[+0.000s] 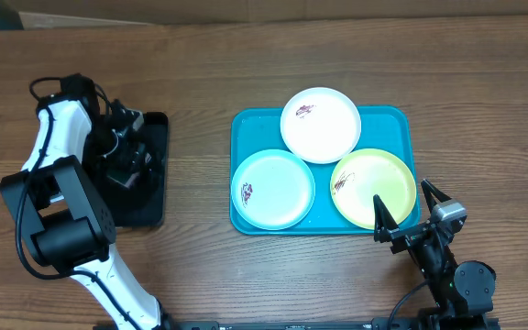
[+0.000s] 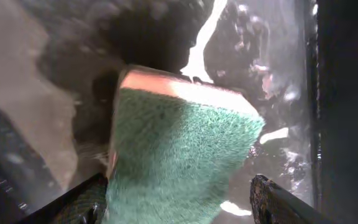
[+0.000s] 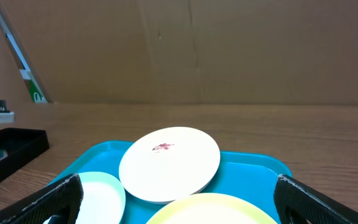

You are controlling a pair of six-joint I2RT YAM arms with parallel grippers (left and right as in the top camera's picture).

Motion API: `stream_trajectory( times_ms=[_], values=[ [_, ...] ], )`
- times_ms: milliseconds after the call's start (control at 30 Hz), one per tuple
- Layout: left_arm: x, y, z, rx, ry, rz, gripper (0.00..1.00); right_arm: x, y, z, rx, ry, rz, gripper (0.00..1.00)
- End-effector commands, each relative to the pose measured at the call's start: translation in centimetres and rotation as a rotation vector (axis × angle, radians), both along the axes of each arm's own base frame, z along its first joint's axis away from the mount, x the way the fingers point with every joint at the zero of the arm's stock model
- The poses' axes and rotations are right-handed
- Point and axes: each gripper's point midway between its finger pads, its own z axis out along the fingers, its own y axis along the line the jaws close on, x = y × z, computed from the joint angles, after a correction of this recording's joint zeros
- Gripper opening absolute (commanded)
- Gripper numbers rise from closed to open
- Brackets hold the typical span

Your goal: Clean dirty plates on tray and stack at the side

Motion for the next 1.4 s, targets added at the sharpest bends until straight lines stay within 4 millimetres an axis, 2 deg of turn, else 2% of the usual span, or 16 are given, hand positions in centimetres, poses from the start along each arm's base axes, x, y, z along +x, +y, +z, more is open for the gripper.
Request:
stream_trajectory(
  times_ms=[0,233,433,533,667,833,1000,1100,1267,1367],
  values=[
    [0.1,-0.1,-0.7,0.002,-0.007,-0.082,0.75,0.0,0.1,-0.2,0.007,0.001,0.006,1.00],
    [1.2,0.2,-0.7,0.018,-0.053,-0.081,0.72,0.0,0.1,-0.2,0.007,0.001,0.006,1.00],
    [1.2,-0.1,-0.9,-0.001,-0.057,-0.081,0.73,0.0,0.1,-0.2,0.007,0.001,0.006,1.00],
    [1.0,-0.6,-1.2,-0.021,-0.052,-0.084,0.70,0.0,0.1,-0.2,0.007,0.001,0.006,1.00],
    [0.6,-0.7,-1.5,-0.021,-0.041,-0.085,0.50,0.0,0.1,-0.2,0.007,0.001,0.006,1.00],
    [0.3,-0.6,-1.5,-0.010,-0.025,-0.081,0.04,0.0,0.1,-0.2,0.007,0.001,0.006,1.00],
    [0.2,-0.2,-1.2,0.014,-0.018,-0.072,0.04,0.0,0.1,-0.2,0.007,0.001,0.006,1.00],
    [1.4,0.2,0.1,0.025,-0.059,0.005,0.04,0.0,0.1,-0.2,0.007,0.001,0.006,1.00],
    [6.0,1.5,5.7,0.027,-0.221,0.299,0.04,0.0,0.1,-0.2,0.007,0.001,0.006,1.00],
    [7.4,1.8,8.2,0.008,-0.272,0.430,0.04,0.0,0.1,-0.2,0.007,0.001,0.006,1.00]
  ],
)
